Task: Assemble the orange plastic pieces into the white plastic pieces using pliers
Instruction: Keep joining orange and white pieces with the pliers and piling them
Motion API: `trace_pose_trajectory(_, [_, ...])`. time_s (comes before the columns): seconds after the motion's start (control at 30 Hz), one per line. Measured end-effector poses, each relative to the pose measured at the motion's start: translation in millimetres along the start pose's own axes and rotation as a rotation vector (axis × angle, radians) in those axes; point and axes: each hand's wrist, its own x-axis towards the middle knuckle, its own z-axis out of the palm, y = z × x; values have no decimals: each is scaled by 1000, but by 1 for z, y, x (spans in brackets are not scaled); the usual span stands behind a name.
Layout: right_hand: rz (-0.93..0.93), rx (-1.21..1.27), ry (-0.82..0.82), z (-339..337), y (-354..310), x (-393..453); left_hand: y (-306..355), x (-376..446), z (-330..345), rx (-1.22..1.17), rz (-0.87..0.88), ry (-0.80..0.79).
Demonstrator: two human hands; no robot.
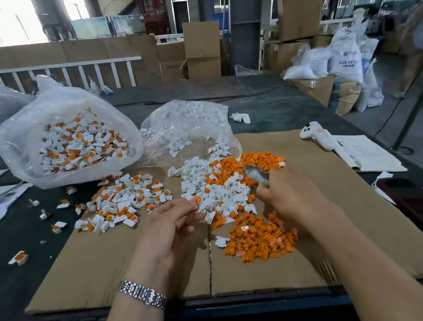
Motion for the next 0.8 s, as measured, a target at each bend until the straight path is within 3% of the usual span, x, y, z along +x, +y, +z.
trace_pose_trajectory(0.07, [-17, 233, -51, -17, -10, -7, 2, 1, 2, -4, 17, -16])
trace_pose_trajectory(0.13, [-48, 478, -217, -34, -21, -18, 4, 2, 5, -8, 34, -32])
trace_pose_trajectory(0.23, [-142, 530, -442, -44, -36, -32, 7, 2, 9, -42, 56, -43])
trace_pose_trajectory(0.33, [-156, 547, -552, -36, -50, -39, 10, 0, 13, -49, 80, -22])
trace_pose_trajectory(0.8, [-155, 670, -569, -16, -66, -44, 15, 1, 7, 58, 112, 56])
